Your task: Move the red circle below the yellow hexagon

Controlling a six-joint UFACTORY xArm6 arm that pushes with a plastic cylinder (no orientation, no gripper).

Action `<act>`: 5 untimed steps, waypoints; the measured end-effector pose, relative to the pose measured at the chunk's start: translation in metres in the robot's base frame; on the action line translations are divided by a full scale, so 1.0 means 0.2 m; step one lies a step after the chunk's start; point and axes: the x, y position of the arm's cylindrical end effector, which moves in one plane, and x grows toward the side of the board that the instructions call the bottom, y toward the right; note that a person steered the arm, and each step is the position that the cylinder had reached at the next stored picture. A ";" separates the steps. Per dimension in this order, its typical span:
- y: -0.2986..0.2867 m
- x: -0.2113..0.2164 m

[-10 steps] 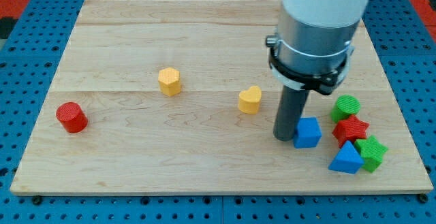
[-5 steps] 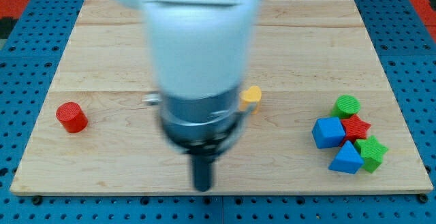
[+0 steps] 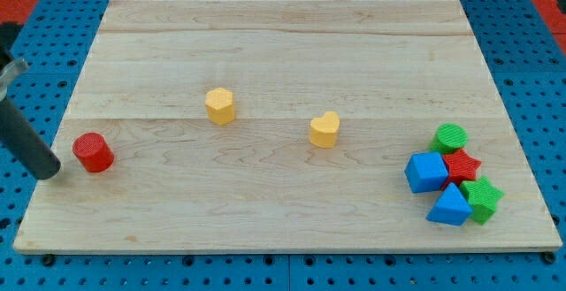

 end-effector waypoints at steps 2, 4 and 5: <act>0.53 -0.10; 0.79 -0.10; 0.51 -0.07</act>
